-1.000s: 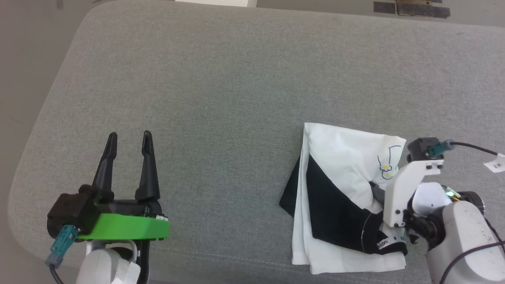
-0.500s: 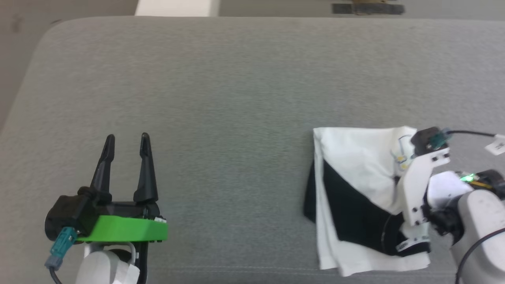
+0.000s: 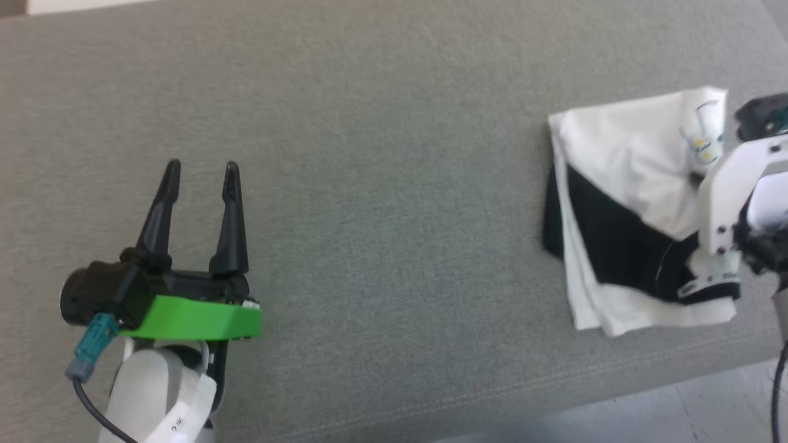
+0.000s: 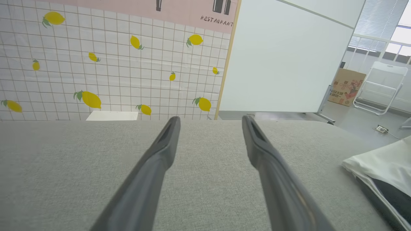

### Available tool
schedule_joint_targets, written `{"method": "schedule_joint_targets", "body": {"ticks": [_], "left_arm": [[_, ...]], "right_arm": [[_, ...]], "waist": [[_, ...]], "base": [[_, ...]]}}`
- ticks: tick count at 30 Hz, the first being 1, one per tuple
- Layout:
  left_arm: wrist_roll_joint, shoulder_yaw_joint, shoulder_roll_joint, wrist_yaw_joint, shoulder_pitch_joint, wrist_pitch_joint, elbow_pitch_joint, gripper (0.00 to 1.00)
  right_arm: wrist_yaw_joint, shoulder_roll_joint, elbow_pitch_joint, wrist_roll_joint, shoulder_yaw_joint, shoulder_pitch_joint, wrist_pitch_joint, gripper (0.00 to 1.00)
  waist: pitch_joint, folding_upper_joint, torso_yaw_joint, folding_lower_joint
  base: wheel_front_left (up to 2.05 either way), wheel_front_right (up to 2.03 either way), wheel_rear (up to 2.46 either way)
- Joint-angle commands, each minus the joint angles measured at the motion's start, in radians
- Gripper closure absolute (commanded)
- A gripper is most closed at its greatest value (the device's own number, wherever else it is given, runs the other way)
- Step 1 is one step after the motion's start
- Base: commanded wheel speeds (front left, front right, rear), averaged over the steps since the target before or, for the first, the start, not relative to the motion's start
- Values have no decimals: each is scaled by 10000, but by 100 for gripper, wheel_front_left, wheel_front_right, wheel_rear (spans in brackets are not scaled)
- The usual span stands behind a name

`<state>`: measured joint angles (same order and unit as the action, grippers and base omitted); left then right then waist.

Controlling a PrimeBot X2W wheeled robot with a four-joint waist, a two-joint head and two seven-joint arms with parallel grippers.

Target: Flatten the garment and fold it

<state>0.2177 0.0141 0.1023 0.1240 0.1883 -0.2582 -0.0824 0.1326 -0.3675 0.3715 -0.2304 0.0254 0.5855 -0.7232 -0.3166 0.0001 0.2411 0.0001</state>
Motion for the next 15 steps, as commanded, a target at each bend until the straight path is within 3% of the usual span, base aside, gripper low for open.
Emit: {"method": "schedule_joint_targets", "body": {"ticks": [1, 15], "left_arm": [[-88, 1, 153, 67, 245, -36, -52, 0], [-316, -91, 477, 67, 941, -36, -555, 0]], "right_arm": [[-19, -133, 93, 96, -155, 317, 111, 100], [-19, -2575, 942, 988, -2002, 1587, 410, 100]], "waist": [[-1361, -1, 618, -1], [-3405, -1, -1019, -1]], "base": [[0, 0, 0], [0, 0, 0]]}}
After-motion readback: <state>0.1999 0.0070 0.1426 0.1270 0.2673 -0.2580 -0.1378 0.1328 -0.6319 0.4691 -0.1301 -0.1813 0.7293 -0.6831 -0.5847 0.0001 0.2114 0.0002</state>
